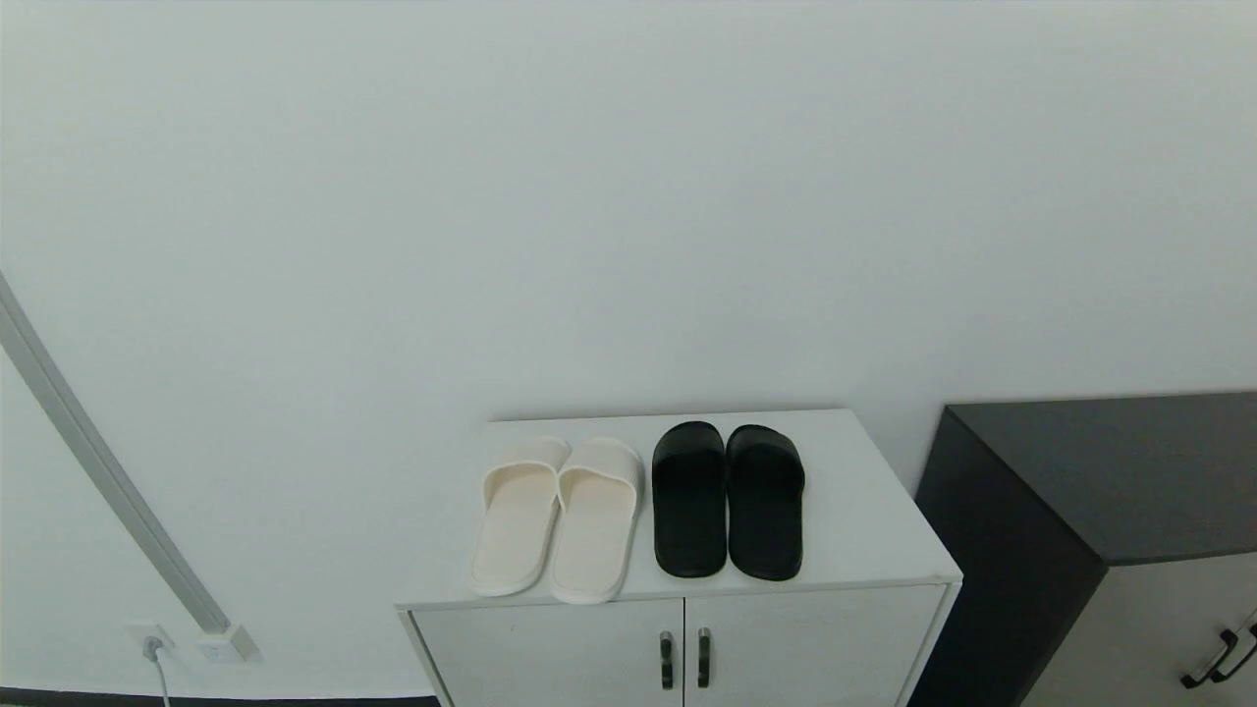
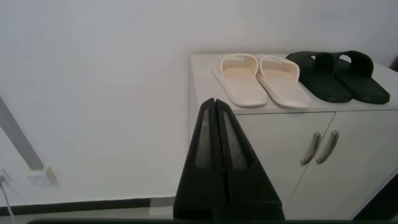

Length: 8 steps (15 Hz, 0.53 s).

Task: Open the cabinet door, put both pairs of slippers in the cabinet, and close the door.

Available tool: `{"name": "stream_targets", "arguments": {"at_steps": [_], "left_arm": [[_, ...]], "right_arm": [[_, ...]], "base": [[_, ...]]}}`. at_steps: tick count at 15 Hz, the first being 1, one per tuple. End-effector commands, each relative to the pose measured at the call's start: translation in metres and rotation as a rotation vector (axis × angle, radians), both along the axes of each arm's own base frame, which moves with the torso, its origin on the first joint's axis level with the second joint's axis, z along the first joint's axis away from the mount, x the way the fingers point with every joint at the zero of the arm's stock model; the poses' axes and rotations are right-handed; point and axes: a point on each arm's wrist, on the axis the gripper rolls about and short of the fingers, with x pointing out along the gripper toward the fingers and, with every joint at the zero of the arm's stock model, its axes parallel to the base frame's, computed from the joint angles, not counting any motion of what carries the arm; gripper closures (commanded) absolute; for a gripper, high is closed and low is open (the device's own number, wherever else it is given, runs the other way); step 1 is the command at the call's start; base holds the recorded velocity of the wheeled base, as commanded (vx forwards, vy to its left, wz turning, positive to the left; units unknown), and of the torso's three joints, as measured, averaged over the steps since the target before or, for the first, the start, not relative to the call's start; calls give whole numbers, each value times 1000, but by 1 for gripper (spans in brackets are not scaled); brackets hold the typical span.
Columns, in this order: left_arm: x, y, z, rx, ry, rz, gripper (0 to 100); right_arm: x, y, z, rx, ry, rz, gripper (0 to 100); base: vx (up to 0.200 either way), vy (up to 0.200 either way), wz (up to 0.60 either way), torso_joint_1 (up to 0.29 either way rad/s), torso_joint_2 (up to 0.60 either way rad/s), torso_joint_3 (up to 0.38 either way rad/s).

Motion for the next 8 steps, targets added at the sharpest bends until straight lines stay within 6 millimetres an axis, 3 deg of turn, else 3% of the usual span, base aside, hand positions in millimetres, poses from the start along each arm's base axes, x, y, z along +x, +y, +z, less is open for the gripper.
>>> {"name": "stream_targets", "arguments": {"at_steps": [1,3,4,6,8], "left_arm": [[0,0,0,0,2,2,100],[0,0,0,0,0,1,100],[0,0,0,0,2,1,100],[0,0,0,0,2,1,100],[0,0,0,0,2,1,100]], "right_arm": [[7,0,68,112,19,47,0],[29,2,63,20,189,112,0],[55,4,62,29,321,184,0],[93,11,70,22,362,259,0],[133,29,77,38,383,293,0]], "base": [[0,0,0,0,0,0],[0,0,0,0,0,0],[0,0,0,0,0,0],[0,0,0,0,0,0],[0,0,0,0,0,0]]}}
